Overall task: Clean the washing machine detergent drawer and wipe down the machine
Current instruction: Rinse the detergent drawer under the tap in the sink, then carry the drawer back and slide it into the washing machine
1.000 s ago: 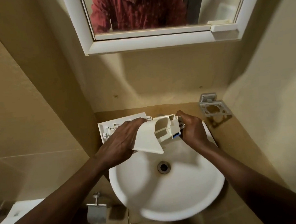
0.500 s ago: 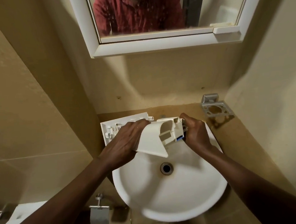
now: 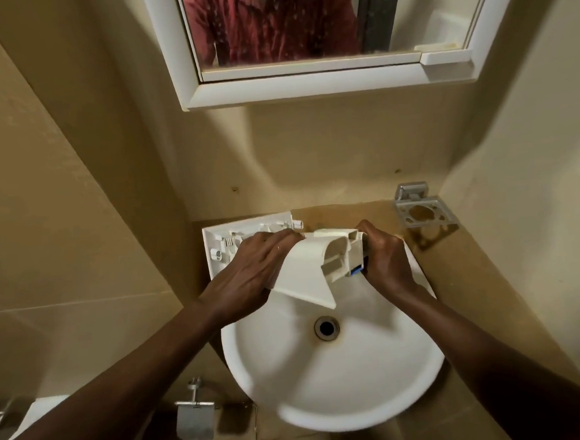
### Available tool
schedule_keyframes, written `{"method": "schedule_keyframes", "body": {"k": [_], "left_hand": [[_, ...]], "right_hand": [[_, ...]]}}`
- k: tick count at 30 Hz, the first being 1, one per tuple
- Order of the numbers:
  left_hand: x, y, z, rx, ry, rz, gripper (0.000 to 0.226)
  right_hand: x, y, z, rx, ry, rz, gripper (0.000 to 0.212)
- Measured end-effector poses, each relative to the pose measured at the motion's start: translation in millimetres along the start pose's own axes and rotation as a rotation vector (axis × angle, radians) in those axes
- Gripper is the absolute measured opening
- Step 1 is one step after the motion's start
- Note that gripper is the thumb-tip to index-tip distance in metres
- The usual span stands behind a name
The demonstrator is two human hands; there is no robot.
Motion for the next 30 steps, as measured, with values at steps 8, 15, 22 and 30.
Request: {"method": "schedule_keyframes", "body": {"k": [8,15,22,30], "left_hand": [[-4,4,-14,0.047,0.024,0.057,0.078],[20,25,-1,-0.281,0.501,0.468,0.065],[49,86,-28,-0.408,0.982,0.899,0.059],[44,178,-22,-0.409,1.235,1.127,0.047]], "right_hand": [[-14,0,-6,0.150,0.088,-0.050,0.030],[0,-28,-14,0.467,0.164,-0.139,0.036],[38,-17,1,0.235,0.233,-0.074,0.071],[45,91,-68,0.726,-0.335,-0.676,0.074]]}}
Point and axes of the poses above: each hand's wrist, its own y-axis away from the middle knuckle, its own z-axis out of the back of the hand, x = y × z, the point moved 7 cm from there along -y, towards the middle knuckle, and after that the axes turned 7 degrees about -z, right-handed, at the moved point
